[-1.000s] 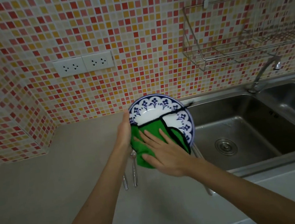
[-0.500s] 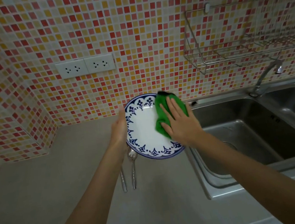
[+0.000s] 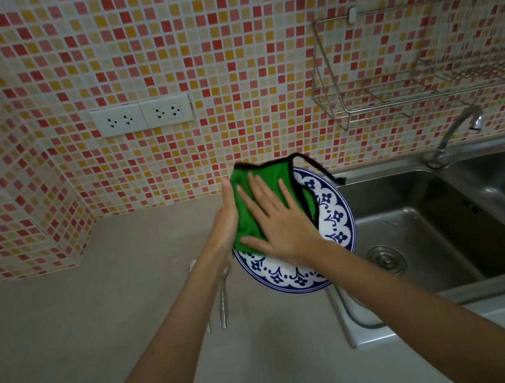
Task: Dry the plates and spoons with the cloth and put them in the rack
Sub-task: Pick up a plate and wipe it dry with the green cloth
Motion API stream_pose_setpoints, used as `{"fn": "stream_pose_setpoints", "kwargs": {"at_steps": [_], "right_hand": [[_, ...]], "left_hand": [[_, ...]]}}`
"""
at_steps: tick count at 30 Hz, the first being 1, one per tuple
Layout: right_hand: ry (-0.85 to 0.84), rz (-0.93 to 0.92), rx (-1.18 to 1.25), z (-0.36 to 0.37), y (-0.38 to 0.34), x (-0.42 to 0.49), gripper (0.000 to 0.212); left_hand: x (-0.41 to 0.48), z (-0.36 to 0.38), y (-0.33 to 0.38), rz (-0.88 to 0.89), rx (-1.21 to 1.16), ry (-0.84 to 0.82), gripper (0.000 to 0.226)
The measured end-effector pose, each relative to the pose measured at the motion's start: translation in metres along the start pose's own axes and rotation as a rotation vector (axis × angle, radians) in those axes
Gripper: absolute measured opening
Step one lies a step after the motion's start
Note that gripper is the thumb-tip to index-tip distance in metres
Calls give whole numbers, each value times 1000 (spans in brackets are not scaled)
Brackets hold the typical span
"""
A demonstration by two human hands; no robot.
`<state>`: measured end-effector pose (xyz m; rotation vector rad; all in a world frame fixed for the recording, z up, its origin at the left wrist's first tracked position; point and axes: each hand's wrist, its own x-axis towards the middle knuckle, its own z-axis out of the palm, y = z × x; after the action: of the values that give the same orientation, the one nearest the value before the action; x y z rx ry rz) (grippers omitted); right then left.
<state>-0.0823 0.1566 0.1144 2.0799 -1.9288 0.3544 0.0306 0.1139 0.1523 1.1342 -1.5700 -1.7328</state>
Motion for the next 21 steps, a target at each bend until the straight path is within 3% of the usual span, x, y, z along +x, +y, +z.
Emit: {"fn": "stream_pose_setpoints", "kwargs": {"at_steps": [4,9,14,21], "right_hand": [[45,237,-71,-6,41,18,76],[-82,290,-96,1,60,-8,79],[-362,179,150,1,27,-54,85],[-283,-97,281,-15,-7,-30,71]], "left_hand": [[3,4,0,7,7,57,60],[18,-7,6,-25,-53,217,55],[26,-11,12,1,-84,319,56],[28,-1,7,-19,-134,157,68]]}}
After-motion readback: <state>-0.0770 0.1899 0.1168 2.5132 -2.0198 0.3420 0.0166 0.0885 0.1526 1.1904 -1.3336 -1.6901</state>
